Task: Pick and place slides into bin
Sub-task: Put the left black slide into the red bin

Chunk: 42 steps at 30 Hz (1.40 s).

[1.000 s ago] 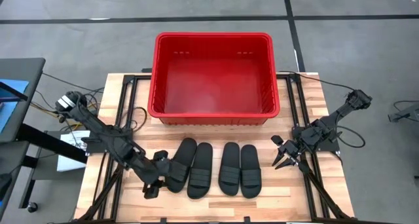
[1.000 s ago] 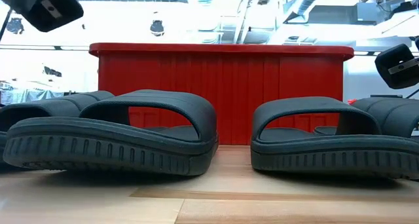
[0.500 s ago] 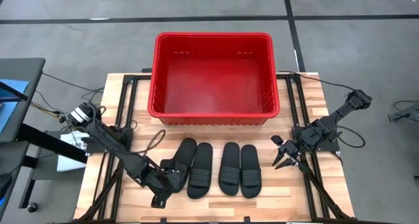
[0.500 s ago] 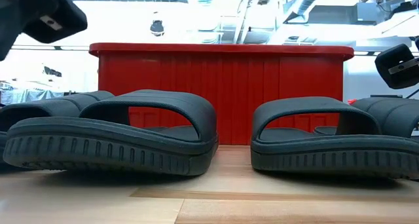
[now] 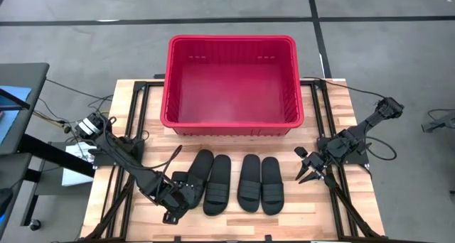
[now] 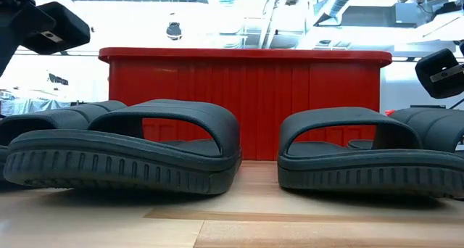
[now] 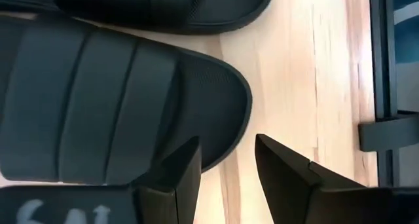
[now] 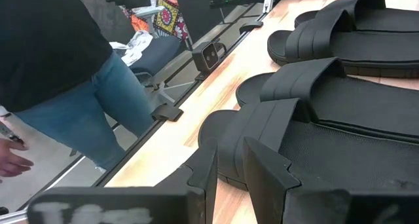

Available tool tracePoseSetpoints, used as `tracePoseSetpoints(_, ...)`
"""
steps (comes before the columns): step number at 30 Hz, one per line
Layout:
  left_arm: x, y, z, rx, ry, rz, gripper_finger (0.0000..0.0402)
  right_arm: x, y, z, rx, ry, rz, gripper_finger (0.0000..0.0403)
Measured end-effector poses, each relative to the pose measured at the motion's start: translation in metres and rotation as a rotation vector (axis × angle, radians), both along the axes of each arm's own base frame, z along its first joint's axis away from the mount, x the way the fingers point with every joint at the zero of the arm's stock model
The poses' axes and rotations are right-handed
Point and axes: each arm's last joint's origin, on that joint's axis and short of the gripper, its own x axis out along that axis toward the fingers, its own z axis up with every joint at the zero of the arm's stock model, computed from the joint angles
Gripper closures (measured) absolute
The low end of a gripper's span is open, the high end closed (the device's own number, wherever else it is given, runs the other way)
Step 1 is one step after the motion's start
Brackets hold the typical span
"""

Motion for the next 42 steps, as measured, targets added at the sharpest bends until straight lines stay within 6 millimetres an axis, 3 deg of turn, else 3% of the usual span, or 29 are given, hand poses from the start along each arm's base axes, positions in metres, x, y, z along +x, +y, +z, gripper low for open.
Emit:
tracePoseSetpoints(17, -0.004, -0.002, -0.001, 0.067, -0.018, -0.064, 0.0268, 0.0, 0.0, 0.0, 0.0, 0.0, -0.002, 0.0337)
tracePoseSetpoints(30, 0.011, -0.02, -0.062, 0.107, 0.108, -0.15, 0.0267, 0.0, 0.0, 0.0, 0.0, 0.0, -0.002, 0.0337)
tracePoseSetpoints(42, 0.013, -0.019, -0.069, 0.221, 0.049, -0.099, 0.0272, 0.0, 0.0, 0.0, -0.001, 0.001, -0.001, 0.0337)
